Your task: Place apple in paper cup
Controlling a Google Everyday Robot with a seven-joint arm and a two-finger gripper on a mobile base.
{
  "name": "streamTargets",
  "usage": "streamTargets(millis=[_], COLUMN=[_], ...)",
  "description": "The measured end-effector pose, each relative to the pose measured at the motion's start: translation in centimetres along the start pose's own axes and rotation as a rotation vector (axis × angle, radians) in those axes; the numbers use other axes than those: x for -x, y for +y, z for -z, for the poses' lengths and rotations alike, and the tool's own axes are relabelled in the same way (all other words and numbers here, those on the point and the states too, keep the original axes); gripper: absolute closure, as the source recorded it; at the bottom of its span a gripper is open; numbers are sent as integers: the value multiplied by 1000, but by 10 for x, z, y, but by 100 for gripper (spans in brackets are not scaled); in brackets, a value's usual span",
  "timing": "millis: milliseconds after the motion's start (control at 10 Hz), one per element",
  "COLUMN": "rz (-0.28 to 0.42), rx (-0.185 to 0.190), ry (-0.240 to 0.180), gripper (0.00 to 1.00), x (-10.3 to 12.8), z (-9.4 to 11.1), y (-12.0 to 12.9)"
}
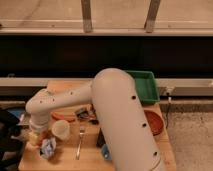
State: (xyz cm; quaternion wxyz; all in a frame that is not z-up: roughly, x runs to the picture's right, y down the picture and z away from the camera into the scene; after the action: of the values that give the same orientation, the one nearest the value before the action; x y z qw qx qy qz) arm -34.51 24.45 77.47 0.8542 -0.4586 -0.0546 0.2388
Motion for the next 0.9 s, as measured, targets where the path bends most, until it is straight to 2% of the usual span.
streamTargets(millis=[400, 600, 900], rz=[9, 12, 9], rx=[14, 15, -9], ry=[-2, -4, 10], gripper=[95, 100, 100], x=[5, 12, 24], z=[-2, 6, 49], y=[1, -2, -19])
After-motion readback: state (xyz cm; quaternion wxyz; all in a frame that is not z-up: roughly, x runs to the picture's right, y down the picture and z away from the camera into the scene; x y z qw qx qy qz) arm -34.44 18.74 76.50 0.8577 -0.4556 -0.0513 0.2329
